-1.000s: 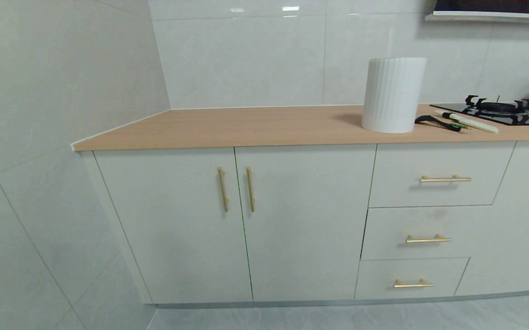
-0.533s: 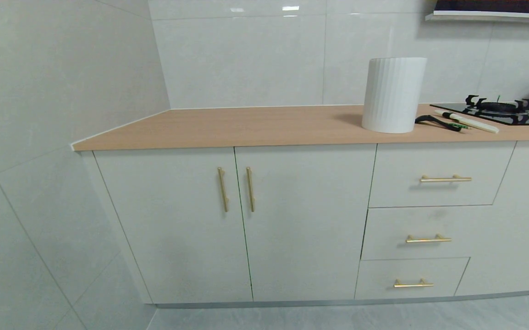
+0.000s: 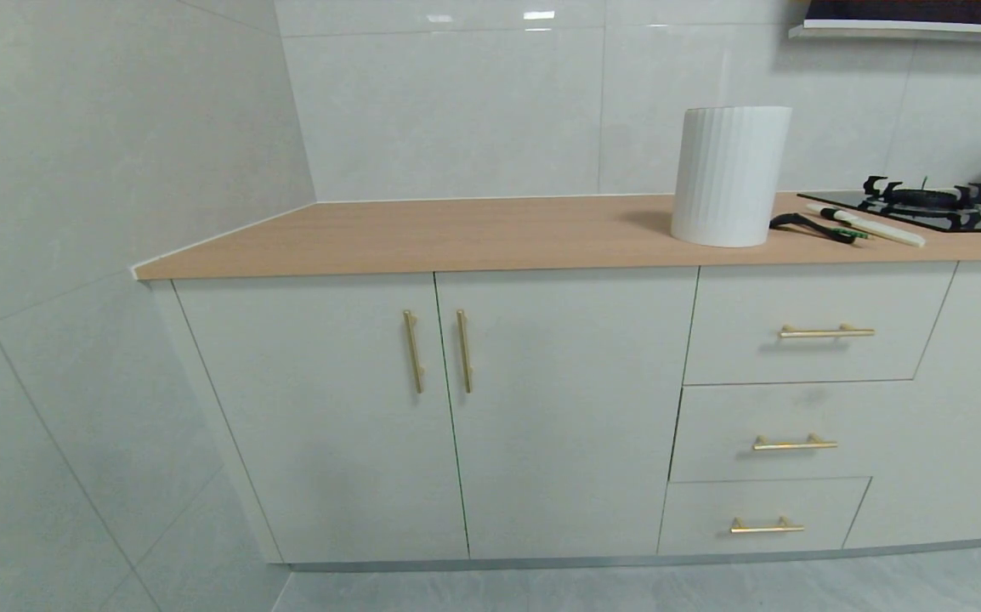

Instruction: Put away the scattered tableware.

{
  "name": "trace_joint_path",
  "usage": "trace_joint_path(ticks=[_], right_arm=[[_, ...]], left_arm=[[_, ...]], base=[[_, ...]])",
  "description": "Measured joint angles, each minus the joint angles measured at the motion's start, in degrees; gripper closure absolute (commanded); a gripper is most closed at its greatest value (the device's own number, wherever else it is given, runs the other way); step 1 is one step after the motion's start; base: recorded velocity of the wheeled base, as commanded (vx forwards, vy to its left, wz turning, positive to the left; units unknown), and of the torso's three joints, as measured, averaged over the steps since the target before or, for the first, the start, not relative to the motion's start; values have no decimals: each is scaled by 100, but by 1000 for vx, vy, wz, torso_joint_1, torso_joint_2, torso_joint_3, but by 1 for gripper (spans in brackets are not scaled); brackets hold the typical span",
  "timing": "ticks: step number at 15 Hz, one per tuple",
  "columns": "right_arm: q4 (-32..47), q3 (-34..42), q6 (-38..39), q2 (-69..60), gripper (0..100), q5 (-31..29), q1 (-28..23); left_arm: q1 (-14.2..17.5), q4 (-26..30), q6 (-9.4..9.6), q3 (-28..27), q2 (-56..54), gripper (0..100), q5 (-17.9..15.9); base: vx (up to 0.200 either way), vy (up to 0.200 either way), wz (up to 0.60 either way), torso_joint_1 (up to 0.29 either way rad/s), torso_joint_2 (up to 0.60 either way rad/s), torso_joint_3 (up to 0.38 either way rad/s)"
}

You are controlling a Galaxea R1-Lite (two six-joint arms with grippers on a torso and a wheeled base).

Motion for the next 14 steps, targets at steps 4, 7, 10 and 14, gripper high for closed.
trace_joint_path(ticks=[4,7,10,14], right_arm=[[7,0,-11,1,0,65,0],[9,0,-32,1,0,156,0],[11,0,-27,4,0,155,0],[13,0,-2,6,0,148,7]], left_arm=[[-2,0,-5,2,-2,0,-2],[-2,0,-7,2,-2,0,-2],[-5,0,-10,2,-2,0,0],[5,0,-5,2,-2,0,-2]], base=[[0,0,0,0,0,0],[0,0,0,0,0,0],[0,-200,0,1,-1,1],[0,-200,0,4,2,1]])
